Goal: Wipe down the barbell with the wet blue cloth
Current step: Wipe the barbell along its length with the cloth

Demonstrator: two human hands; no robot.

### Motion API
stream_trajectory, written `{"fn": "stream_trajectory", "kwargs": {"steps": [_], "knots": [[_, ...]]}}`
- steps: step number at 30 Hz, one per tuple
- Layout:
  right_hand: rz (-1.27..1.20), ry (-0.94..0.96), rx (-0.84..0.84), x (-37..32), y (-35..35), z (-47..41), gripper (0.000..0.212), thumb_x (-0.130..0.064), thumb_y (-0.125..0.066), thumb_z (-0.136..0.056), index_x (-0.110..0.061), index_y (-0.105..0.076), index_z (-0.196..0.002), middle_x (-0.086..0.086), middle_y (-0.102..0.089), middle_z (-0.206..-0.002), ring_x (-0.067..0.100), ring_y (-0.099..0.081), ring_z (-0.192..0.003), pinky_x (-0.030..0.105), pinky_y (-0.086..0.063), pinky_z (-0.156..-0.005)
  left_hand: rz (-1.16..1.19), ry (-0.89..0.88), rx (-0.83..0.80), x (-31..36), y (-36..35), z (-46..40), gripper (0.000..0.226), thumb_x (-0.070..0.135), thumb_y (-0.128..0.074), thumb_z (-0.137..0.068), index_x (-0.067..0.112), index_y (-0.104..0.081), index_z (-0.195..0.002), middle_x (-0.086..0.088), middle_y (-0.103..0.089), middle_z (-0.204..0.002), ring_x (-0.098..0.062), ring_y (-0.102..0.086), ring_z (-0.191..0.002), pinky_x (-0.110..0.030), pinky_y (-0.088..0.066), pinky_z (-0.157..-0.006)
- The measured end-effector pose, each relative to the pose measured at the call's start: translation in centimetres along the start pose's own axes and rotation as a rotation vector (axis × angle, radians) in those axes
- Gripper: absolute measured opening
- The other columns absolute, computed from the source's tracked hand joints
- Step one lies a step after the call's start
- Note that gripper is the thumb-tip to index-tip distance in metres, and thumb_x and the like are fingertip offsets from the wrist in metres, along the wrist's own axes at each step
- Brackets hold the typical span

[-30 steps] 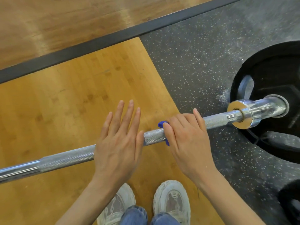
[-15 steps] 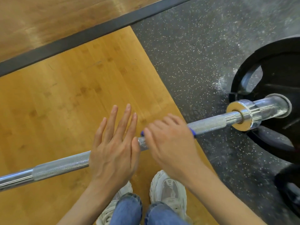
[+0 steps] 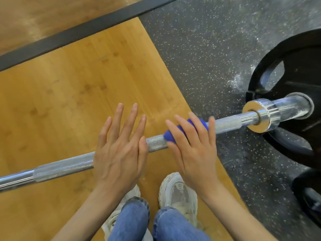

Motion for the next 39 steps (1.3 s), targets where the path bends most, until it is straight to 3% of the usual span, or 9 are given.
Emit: {"fn": "stream_trajectory", "kwargs": {"steps": [4,6,10,16,21,25,29,35,39], "knots": [[0.053,-0.12,0.036,-0.6,-0.4,-5.9,0.049,-0.028,-0.044,-0.099,-0.016,-0.061,-0.055,0.003,-0.056,-0.051,0.027,-0.053,-0.054,0.039,-0.051,-0.081,-0.004,0.0,-0.004,-0.2,0.0,-0.3,0.054,0.028,-0.024,-0.105,0.011,-0.053,-0.146,-0.008,-0.036,-0.162,-0.032,-0.02,-0.154,-0.044,-0.016,-0.121],[0.005,-0.069,0.0,-0.7,-0.7,-4.4,0.047,-0.028,-0.04,-0.104,-0.018,-0.067,-0.067,0.002,-0.063,-0.064,0.025,-0.059,-0.067,0.041,-0.047,-0.095,0.002,-0.011,0.009,-0.3,0.1,-0.5,0.053,0.027,-0.024,-0.105,0.012,-0.055,-0.146,-0.008,-0.037,-0.161,-0.032,-0.021,-0.154,-0.045,-0.019,-0.12],[-0.072,0.011,0.004,-1.2,0.8,0.1,0.038,-0.034,-0.032,-0.111,-0.022,-0.058,-0.136,0.0,-0.059,-0.142,0.027,-0.043,-0.14,0.045,-0.012,-0.124,0.024,-0.012,0.035,-0.4,0.2,-0.7,0.051,0.027,-0.025,-0.105,0.015,-0.056,-0.145,-0.007,-0.037,-0.161,-0.032,-0.022,-0.154,-0.045,-0.026,-0.116],[0.021,-0.134,-0.016,-2.3,-1.7,-6.4,0.046,-0.027,-0.046,-0.098,-0.015,-0.067,-0.059,0.004,-0.063,-0.057,0.028,-0.063,-0.067,0.05,-0.042,-0.111,0.042,-0.021,0.031,-0.6,0.0,-1.0,0.051,0.026,-0.025,-0.106,0.016,-0.058,-0.143,-0.007,-0.04,-0.16,-0.032,-0.023,-0.154,-0.044,-0.029,-0.114],[-0.171,0.021,-0.039,-3.0,0.1,-0.7,0.039,-0.028,-0.038,-0.109,-0.014,-0.066,-0.132,-0.001,-0.06,-0.141,0.024,-0.045,-0.142,0.045,-0.019,-0.124,0.06,-0.011,0.05,-0.8,0.2,-1.0,0.049,0.026,-0.028,-0.106,0.016,-0.061,-0.14,-0.007,-0.044,-0.157,-0.032,-0.027,-0.152,-0.046,-0.033,-0.11],[-0.069,0.034,-0.049,-3.8,-1.2,-3.6,0.041,-0.036,-0.038,-0.109,-0.018,-0.07,-0.125,-0.004,-0.069,-0.125,0.025,-0.062,-0.113,0.039,-0.037,-0.107,0.063,-0.012,0.032,-0.7,0.2,-1.0,0.05,0.028,-0.027,-0.107,0.015,-0.06,-0.141,-0.008,-0.042,-0.158,-0.033,-0.024,-0.153,-0.045,-0.024,-0.117],[-0.034,0.075,0.006,0.0,-0.1,-2.6,0.047,-0.038,-0.031,-0.111,-0.014,-0.067,-0.13,0.003,-0.064,-0.135,0.029,-0.05,-0.136,0.044,-0.018,-0.123,0.106,-0.005,0.033,-0.5,0.7,-0.9,0.05,0.03,-0.026,-0.108,0.012,-0.055,-0.145,-0.01,-0.039,-0.16,-0.032,-0.019,-0.155,-0.046,-0.019,-0.12],[-0.142,-0.231,0.112,2.5,0.1,-1.1,0.045,-0.033,-0.027,-0.111,-0.013,-0.061,-0.134,0.001,-0.058,-0.143,0.03,-0.029,-0.149,0.047,0.0,-0.125,0.117,-0.088,0.026,3.1,-0.2,-1.4,0.052,0.033,-0.022,-0.11,0.012,-0.051,-0.148,-0.007,-0.041,-0.159,-0.029,-0.026,-0.153,-0.042,-0.024,-0.119],[-0.058,0.014,0.053,3.2,0.3,-0.8,0.043,-0.036,-0.025,-0.111,-0.018,-0.05,-0.141,0.001,-0.052,-0.148,0.029,-0.031,-0.148,0.045,0.0,-0.125,0.098,-0.101,0.036,3.2,-0.4,-1.4,0.052,0.033,-0.022,-0.111,0.012,-0.051,-0.149,-0.005,-0.045,-0.157,-0.029,-0.031,-0.151,-0.041,-0.03,-0.114]]}}
Point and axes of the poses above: each hand's wrist, its own z-axis away from the middle knuckle, its own y-axis out of the back of the hand, x = y × z, the point moved 10 cm from there along -z, towards the middle knuckle
